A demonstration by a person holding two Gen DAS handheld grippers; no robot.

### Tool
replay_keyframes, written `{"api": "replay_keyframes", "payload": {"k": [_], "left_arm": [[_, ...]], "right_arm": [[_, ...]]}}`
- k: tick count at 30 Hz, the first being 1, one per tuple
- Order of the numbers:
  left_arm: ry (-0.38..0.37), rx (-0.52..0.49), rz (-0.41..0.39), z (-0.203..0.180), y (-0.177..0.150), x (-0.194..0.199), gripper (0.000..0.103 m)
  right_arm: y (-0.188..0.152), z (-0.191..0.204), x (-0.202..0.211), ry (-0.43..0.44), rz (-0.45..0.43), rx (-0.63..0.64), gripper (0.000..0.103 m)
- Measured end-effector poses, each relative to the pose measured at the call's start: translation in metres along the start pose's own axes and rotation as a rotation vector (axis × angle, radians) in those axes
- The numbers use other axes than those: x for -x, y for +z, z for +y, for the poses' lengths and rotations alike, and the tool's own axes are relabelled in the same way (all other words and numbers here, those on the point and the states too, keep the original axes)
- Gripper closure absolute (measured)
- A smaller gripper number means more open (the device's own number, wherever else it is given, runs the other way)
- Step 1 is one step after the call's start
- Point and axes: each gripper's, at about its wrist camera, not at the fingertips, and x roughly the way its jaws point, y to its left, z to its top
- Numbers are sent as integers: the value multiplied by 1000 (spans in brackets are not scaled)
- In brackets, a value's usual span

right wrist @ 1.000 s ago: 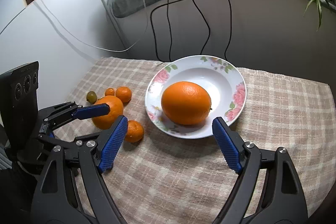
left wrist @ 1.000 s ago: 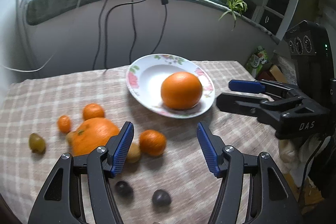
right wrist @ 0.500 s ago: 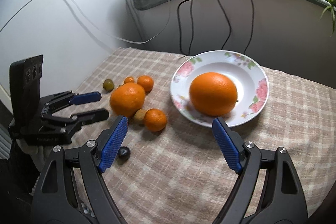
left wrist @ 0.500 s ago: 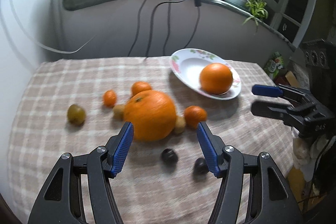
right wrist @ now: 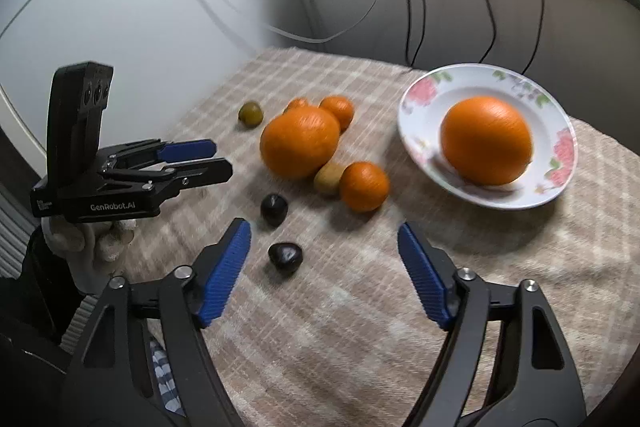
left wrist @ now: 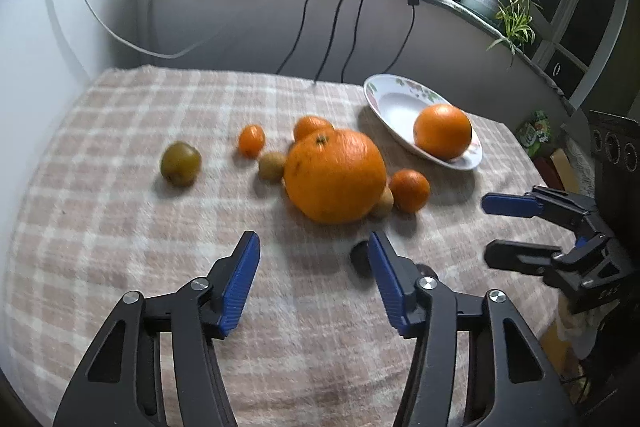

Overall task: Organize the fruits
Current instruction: 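Move the left tool to a dark plum and close its fingers on it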

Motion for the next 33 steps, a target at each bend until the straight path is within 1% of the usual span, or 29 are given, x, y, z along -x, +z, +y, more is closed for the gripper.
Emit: {"api": "replay_keyframes", "payload": {"k": [2, 6, 8, 11, 13, 18, 24, 26, 30, 32, 33], "left_arm": [[-20, 3, 15, -2, -3, -4, 51], [-55, -14, 40, -11, -6, -10, 57], [-67, -22, 50, -15, -6, -13, 62], [-79, -33, 63, -20, -7, -17, 65], [-83, -37, 70, -21, -7, -19, 68], [-90, -50, 88, -25, -7, -26, 71], [-85, -58, 100, -26, -6, -32, 75], [-87, -60, 104, -26, -5, -34, 76], [-85, -64, 116, -26, -5, -38, 78], [-80, -70, 118, -28, -5, -40, 81], [-78, -73, 119, -28, -5, -41, 81]], "right_arm": [[-2, 3, -7, 11, 22, 7, 37], [-8, 11, -20, 37, 62, 32, 44], [-9, 16, -24, 38, 73, 49, 49], [-10, 20, -30, 48, 88, 68, 56], [-11, 22, -34, 51, 96, 74, 58], [-11, 23, -40, 53, 111, 81, 61], [-10, 25, -47, 44, 126, 88, 66], [-11, 25, -49, 44, 131, 90, 70], [-11, 24, -51, 41, 135, 91, 72], [-12, 23, -52, 38, 137, 91, 75], [-12, 22, -52, 37, 139, 92, 75]]}}
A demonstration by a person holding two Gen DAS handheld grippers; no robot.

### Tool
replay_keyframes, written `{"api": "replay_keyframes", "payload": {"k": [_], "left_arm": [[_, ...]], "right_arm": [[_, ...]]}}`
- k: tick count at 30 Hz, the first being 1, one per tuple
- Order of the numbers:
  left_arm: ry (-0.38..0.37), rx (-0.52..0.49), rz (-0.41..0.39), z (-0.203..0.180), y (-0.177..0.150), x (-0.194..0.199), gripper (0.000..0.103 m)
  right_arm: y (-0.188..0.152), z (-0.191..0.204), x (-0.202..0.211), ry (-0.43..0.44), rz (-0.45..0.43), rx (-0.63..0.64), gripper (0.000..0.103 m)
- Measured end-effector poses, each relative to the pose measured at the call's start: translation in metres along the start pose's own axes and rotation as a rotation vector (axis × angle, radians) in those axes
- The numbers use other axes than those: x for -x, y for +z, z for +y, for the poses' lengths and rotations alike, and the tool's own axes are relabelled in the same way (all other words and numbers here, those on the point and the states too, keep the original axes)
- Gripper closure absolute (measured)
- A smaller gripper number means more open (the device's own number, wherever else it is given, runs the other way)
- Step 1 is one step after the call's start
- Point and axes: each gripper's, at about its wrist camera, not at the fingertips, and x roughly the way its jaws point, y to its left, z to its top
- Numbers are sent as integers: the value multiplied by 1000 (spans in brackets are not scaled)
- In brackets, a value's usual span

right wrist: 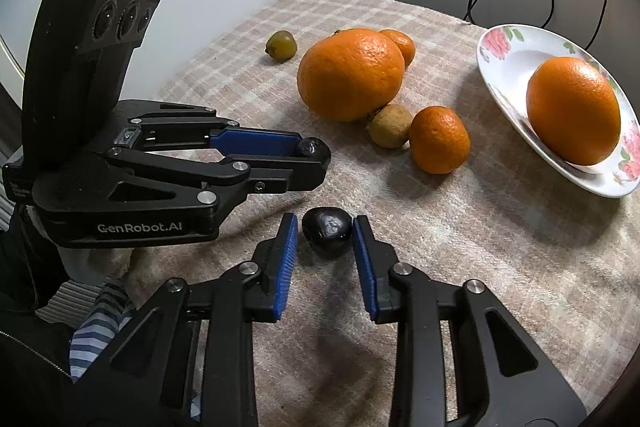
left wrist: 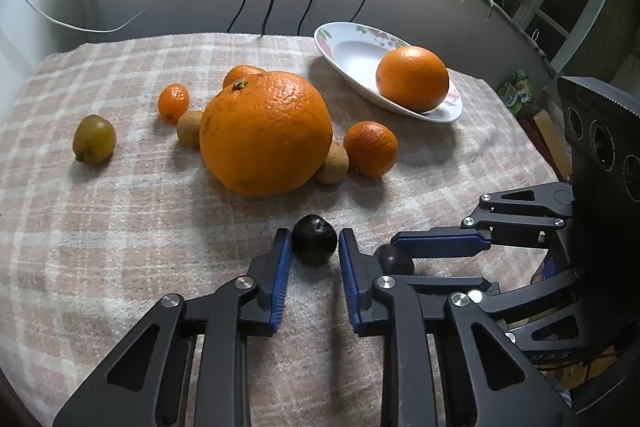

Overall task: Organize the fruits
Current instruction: 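Move the left tool to a dark plum and close its fingers on it, then carry the plum with the left tool into the plate and release it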

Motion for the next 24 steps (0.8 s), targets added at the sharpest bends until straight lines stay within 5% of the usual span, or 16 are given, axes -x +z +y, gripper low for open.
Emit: {"api": "replay_keyframes", "payload": {"k": [24], "left_arm": [[-43, -21, -90, -17, 28, 16, 82]], "right_arm": [[-1, -29, 50, -41, -124, -73, 78]]}}
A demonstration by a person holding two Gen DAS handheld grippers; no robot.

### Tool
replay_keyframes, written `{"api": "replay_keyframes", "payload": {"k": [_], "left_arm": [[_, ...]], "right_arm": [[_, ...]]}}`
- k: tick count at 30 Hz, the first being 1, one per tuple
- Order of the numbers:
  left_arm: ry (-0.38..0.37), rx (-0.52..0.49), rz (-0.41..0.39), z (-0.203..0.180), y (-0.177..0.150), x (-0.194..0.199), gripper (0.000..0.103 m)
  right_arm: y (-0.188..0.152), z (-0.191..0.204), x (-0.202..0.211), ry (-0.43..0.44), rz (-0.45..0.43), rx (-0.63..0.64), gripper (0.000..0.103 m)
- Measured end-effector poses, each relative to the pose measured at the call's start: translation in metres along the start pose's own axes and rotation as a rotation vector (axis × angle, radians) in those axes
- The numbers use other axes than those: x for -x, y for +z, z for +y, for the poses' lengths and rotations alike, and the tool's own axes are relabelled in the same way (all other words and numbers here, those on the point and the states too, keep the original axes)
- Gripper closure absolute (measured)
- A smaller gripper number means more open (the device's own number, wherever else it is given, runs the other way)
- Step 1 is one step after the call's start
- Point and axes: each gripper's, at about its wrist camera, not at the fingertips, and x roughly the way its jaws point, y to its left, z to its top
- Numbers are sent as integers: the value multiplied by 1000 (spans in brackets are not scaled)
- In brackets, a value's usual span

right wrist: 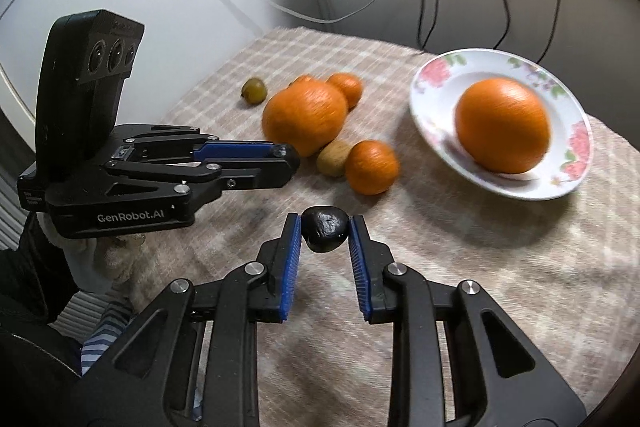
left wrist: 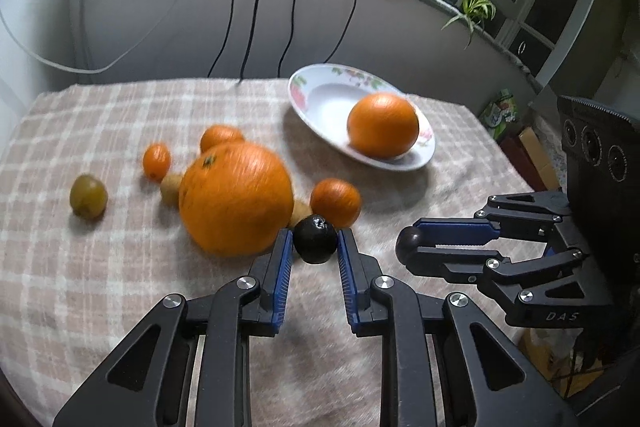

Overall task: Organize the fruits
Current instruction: 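Carry the plum with the left tool into the plate and release it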

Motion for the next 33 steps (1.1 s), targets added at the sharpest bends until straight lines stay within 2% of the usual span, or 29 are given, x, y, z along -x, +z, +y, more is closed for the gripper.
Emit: {"api": "replay_keyframes", "payload": {"k": [16, 33], "left_arm": [[-21, -51, -32, -18, 41, -19, 82], [17, -91, -16, -20, 69, -48, 82]], "right_arm": [[23, -43, 31, -79, -104, -50, 78], [47, -103, 42, -192, -158, -105, 78]]}}
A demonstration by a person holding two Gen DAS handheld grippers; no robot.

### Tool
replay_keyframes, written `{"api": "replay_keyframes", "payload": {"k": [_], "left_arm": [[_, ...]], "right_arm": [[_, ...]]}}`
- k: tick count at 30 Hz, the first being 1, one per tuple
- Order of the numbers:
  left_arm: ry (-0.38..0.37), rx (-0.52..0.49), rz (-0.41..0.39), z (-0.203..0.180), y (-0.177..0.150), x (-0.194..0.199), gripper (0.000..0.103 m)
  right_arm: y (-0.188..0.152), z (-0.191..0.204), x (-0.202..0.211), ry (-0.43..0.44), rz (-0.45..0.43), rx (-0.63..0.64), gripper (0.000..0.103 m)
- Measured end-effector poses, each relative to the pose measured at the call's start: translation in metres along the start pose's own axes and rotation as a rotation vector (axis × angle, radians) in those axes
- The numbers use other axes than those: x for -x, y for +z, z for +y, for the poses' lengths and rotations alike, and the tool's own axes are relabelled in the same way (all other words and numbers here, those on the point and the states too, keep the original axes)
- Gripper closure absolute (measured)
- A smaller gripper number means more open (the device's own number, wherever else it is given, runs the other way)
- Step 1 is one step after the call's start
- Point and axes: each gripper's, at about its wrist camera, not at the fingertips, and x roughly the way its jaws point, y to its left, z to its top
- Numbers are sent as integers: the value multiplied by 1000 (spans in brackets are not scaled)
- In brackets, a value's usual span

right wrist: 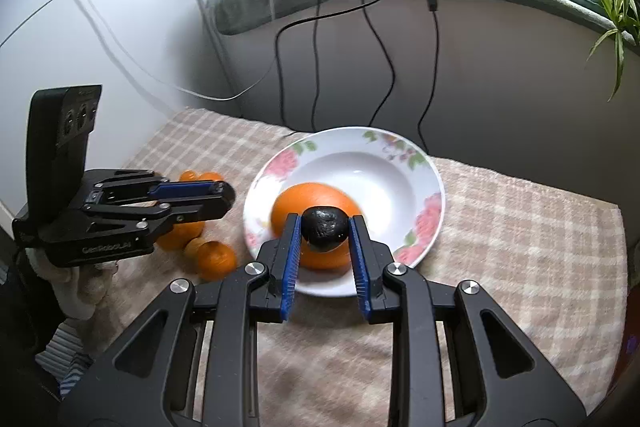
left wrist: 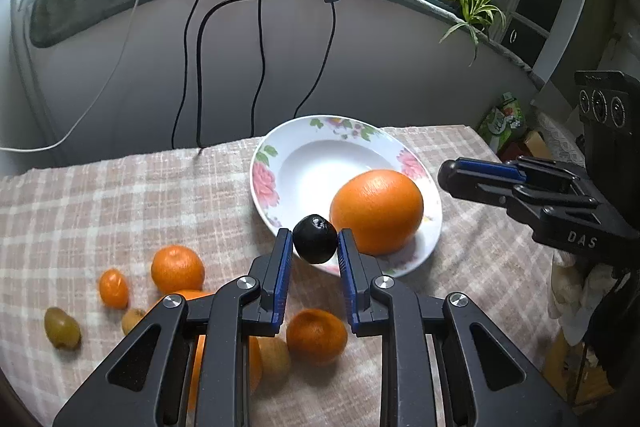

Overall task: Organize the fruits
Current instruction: 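Carry the plum with the left tool into the plate and release it, then move the right tool back to the large orange beside the kiwis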

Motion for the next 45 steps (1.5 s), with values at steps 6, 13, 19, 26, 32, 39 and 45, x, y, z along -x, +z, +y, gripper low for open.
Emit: {"api": "replay_keyframes", "payload": {"k": [6, 13, 19, 26, 32, 39, 45], "left_arm": [[10, -10, 14, 1, 4, -7, 82], [26, -13, 24, 2, 5, -11, 82], [29, -26, 28, -1, 6, -15, 82], [40, -39, 27, -4, 7, -17, 81], [45, -44, 16, -5, 8, -15, 61], [54, -41, 7, -4, 5, -11, 39], [65, -30, 0, -1, 4, -6, 31]], "right_arm": [[4, -15, -16, -25, 23, -8, 78], [4, -27, -28, -33, 42, -34, 78], [2, -30, -36, -36, 61, -41, 78], [2, -34, -38, -45, 59, -53, 78], [3, -32, -36, -68, 50, -44, 54], [5, -28, -29, -90, 28, -28, 26], [5, -24, -22, -101, 14, -21, 18]]}}
